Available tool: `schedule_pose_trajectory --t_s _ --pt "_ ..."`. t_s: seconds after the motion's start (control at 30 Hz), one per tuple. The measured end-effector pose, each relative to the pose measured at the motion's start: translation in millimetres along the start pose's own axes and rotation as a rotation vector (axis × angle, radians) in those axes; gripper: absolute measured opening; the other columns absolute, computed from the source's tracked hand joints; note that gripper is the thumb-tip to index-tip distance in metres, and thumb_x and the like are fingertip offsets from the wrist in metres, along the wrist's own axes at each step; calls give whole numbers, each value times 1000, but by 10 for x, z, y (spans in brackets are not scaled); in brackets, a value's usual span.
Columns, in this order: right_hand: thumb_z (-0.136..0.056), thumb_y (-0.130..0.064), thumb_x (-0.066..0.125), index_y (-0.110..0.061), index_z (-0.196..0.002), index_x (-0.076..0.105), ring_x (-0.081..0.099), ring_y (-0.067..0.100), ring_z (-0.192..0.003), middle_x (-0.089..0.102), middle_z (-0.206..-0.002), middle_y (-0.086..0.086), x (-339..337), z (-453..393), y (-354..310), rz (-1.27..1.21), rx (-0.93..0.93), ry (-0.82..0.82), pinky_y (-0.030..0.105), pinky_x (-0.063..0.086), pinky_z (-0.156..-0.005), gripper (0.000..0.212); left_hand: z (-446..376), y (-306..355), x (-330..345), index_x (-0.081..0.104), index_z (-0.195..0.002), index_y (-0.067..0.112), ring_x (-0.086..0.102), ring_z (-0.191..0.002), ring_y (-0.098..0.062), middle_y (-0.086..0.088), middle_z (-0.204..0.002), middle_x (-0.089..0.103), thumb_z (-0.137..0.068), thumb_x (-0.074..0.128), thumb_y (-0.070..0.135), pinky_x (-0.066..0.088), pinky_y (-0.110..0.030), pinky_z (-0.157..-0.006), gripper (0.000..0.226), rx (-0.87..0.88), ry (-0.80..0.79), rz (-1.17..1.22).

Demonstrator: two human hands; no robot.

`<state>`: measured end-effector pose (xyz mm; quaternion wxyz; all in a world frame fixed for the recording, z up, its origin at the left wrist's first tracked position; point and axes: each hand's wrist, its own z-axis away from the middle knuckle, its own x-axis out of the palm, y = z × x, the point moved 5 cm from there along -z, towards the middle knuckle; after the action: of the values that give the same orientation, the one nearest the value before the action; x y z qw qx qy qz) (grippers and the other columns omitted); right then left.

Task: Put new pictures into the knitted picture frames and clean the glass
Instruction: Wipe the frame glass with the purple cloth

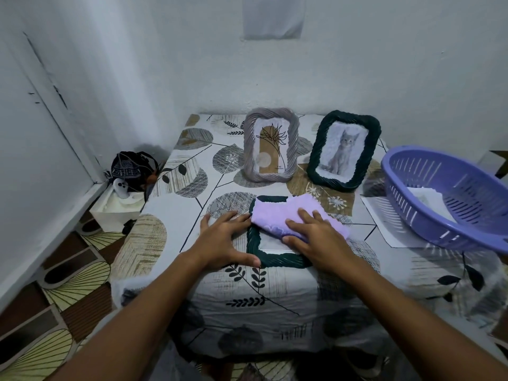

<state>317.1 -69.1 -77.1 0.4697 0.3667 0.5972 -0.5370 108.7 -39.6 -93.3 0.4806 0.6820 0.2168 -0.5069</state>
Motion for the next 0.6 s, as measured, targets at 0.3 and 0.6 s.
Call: schedule_pose_trajectory --t_s 0.3,0.6 --pt "-98 -48 40 -30 -139 48 3 25 -148 19 -158 0 -1 -34 10 -195 -8 -119 40 19 -114 46 3 5 -10 39 -143 38 9 -143 0 20 -153 26 -32 37 101 -7 -51 -115 128 5 17 -4" --pt "-86 -48 57 0 -86 64 60 27 -74 65 -85 15 -466 38 -69 -1126 222 -58 30 46 -64 48 14 17 -28 30 -147 34 7 -145 -3 17 -154 20 -42 55 89 -12 -52 -115 121 -48 -73 60"
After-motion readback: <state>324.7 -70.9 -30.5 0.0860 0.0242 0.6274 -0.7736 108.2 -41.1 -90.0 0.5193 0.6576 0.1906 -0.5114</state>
